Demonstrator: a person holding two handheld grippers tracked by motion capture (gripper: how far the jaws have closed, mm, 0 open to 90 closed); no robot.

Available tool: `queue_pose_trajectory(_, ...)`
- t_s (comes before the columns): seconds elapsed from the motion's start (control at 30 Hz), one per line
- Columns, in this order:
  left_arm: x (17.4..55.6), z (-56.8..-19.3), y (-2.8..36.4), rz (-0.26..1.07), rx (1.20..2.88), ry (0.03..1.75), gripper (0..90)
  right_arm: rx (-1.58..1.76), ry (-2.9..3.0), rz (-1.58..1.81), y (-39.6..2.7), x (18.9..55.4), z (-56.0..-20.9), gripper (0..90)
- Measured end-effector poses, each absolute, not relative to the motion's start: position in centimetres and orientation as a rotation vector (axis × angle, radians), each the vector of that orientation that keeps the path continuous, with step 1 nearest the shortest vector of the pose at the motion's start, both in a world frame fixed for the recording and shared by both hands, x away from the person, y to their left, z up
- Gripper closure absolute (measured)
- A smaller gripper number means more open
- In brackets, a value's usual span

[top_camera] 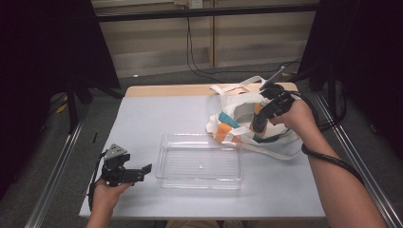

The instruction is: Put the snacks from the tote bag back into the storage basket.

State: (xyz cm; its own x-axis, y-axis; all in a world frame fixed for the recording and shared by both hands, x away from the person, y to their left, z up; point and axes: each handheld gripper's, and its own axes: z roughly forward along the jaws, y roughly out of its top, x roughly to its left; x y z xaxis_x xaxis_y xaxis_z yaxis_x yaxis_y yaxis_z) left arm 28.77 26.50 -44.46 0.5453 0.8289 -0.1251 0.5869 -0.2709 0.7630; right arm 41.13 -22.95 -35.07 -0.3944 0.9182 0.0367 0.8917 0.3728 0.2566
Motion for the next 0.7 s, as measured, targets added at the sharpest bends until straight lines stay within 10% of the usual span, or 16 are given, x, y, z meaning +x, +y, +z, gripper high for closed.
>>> queue_pose_trajectory(0.7,28.8,-44.5,26.5,0.384,1.988,1.143,2.8,1.777,2.394,0.402,-23.1,42.4,-35.6,22.2)
